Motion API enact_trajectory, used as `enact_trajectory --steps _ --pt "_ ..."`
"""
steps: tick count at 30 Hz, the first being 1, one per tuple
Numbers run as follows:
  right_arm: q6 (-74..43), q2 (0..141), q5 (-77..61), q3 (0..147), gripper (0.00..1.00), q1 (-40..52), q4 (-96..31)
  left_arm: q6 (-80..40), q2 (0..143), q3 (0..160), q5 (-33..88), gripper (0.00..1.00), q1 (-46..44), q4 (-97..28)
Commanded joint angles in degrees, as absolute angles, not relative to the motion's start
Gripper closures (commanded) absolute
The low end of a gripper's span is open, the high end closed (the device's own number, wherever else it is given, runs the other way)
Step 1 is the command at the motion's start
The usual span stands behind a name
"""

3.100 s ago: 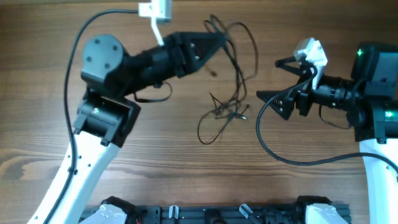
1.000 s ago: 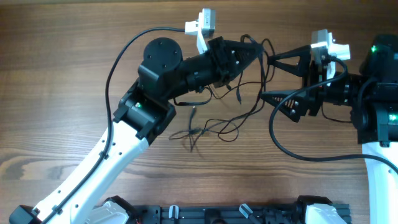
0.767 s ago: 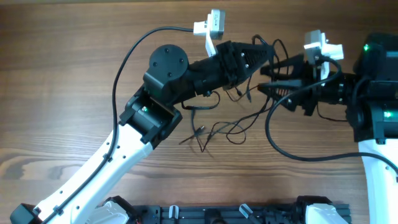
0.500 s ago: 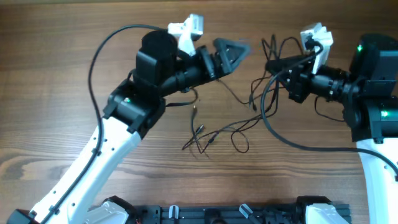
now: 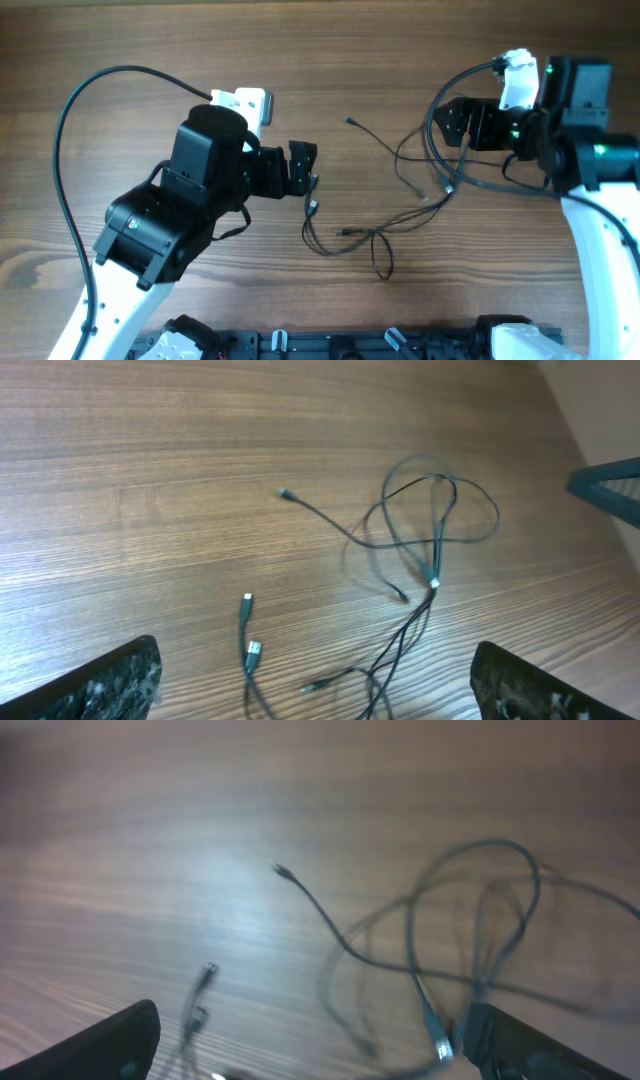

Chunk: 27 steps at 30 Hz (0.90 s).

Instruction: Untangle cables

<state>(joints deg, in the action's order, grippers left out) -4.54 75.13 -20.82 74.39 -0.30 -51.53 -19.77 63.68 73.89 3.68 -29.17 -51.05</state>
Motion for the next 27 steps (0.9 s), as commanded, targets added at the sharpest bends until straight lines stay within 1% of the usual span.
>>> enact_trajectory --steps 1,7,10,11,14,18,19,20,21,23,27 --pt "-4.7 78.1 -13.9 74.6 0.00 -0.2 -53.7 -18.2 63.3 74.0 2.2 0.00 -29.0 -51.6" --pt "-4.4 79.8 -12.6 74.5 0.00 -0.2 -54.1 -18.2 63.3 74.0 2.2 0.00 -29.0 -51.6" --pt "-4.3 82.0 -6.3 74.5 0.00 -0.2 -52.8 -18.2 63.3 74.0 2.2 0.00 -29.0 -51.6" --pt "-1.5 83.6 -4.4 74.5 0.00 -0.2 -51.3 -18.2 63.3 74.0 2.2 0.00 -29.0 -51.6" --pt "11.6 90.5 -4.3 74.5 0.00 -0.2 -47.7 -18.2 63.3 74.0 2.2 0.00 -29.0 -51.6" --pt "16.2 99.7 -4.1 74.5 0.03 -0.2 -42.1 -18.2 63.3 74.0 2.2 0.01 -29.0 -51.6" --pt "16.9 101.5 -4.0 74.5 0.06 -0.2 -40.8 -18.2 63.3 74.0 2.2 0.00 -29.0 -51.6" --pt "18.0 103.4 -3.9 74.5 0.18 -0.2 -39.6 -18.2 63.3 74.0 2.2 0.00 -29.0 -51.6" --pt "18.3 105.0 -3.9 74.5 0.19 -0.2 -38.6 -18.2 63.3 74.0 2.2 0.00 -29.0 -51.6" --pt "20.7 107.6 -3.9 74.5 0.16 -0.2 -36.6 -18.2 63.3 74.0 2.2 0.00 -29.0 -51.6" --pt "22.7 111.5 -3.9 74.5 0.16 -0.5 -32.8 -18.2 63.3 74.0 2.2 0.00 -29.0 -51.6"
